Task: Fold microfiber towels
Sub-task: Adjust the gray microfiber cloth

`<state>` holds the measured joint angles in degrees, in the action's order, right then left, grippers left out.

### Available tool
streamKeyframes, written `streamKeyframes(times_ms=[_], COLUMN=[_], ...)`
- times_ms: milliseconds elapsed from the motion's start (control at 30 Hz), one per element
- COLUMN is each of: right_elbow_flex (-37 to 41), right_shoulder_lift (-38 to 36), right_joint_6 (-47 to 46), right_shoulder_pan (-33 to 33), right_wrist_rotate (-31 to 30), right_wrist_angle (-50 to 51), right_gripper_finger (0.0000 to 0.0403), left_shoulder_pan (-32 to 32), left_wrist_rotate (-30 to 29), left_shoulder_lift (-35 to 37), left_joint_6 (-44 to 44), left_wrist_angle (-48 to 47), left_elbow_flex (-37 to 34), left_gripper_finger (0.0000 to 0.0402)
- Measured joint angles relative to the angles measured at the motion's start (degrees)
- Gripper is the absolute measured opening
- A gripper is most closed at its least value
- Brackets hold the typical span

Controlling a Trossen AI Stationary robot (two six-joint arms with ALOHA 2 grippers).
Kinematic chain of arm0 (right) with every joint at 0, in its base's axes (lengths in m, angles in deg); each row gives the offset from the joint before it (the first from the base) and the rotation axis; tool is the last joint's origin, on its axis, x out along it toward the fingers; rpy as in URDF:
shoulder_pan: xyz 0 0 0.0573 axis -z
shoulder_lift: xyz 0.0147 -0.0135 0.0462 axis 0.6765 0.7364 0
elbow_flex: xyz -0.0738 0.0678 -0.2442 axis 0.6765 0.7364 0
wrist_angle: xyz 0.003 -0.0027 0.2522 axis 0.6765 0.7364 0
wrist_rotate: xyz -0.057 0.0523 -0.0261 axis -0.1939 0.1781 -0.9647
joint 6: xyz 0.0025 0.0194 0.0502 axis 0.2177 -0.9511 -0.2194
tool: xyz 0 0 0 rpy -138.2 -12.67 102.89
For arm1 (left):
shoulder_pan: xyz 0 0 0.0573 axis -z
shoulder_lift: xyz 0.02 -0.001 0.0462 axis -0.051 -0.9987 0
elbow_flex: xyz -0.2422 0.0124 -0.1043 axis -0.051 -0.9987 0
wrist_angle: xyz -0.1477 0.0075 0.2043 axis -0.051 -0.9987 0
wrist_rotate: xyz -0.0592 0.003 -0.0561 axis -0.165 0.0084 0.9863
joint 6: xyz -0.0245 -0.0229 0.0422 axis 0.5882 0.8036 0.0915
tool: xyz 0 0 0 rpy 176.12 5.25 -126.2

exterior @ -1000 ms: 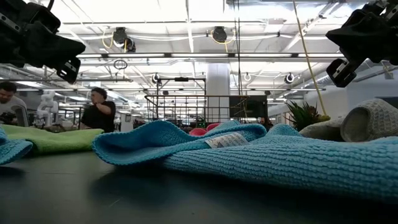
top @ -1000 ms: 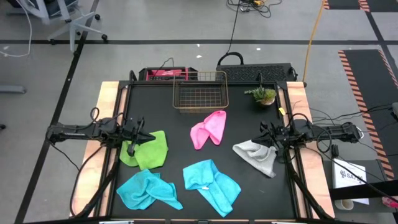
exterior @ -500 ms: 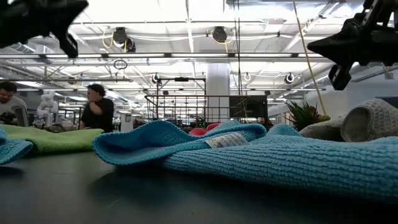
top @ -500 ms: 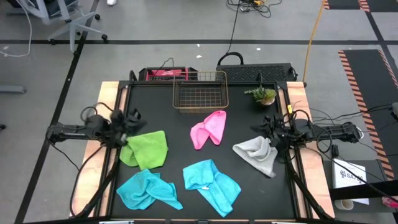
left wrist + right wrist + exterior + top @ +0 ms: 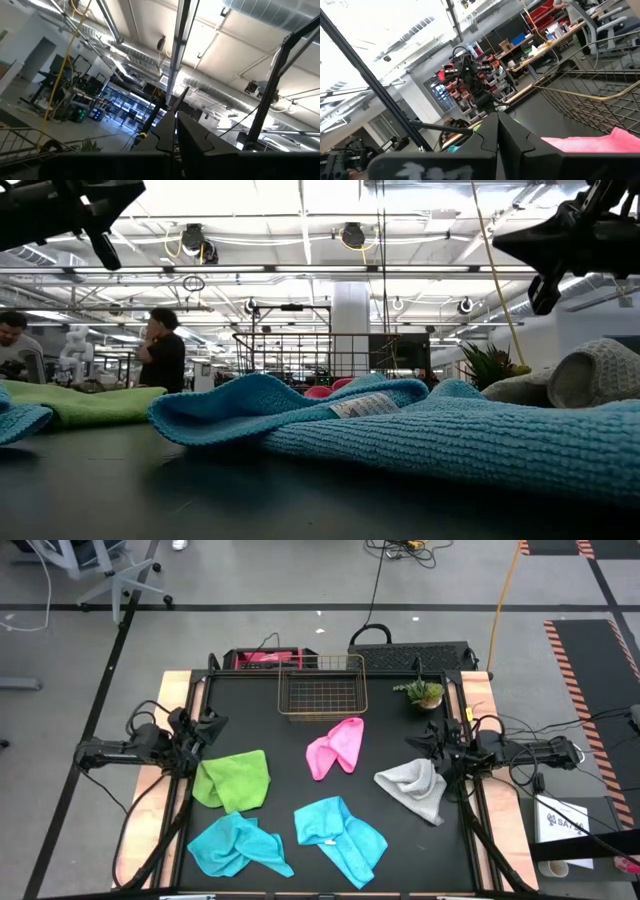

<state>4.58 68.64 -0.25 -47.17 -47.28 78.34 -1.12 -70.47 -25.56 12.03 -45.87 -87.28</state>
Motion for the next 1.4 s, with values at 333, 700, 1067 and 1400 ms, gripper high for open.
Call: streamKeyframes(times_ms=[333, 700, 1067, 1400], right_elbow_flex=[0.0, 0.0, 0.0, 0.0], right_shoulder_lift=[0.0, 0.0, 0.0, 4.6], right_joint_6=[0.1, 0.1, -2.7, 1.4], right_shoulder_pan=[0.0, 0.0, 0.0, 0.0], right_wrist_rotate=[0.0, 0.0, -2.4, -4.6], right_wrist_angle=[0.2, 0.2, -1.5, -17.2], right_gripper_finger=[0.0, 0.0, 0.0, 0.0042], left_shoulder_pan=[0.0, 0.0, 0.0, 0.9], left_wrist_rotate=[-0.3, 2.0, 4.0, 10.8], left_shoulder_lift=[0.0, 0.0, -0.4, -17.0], left_joint_6=[0.0, -7.1, 2.9, -6.1], left_wrist_angle=[-0.1, -0.3, -0.3, 7.7], left_elbow_flex=[0.0, 0.0, 0.0, 11.8], left_gripper_finger=[0.0019, 0.0019, 0.0019, 0.0055])
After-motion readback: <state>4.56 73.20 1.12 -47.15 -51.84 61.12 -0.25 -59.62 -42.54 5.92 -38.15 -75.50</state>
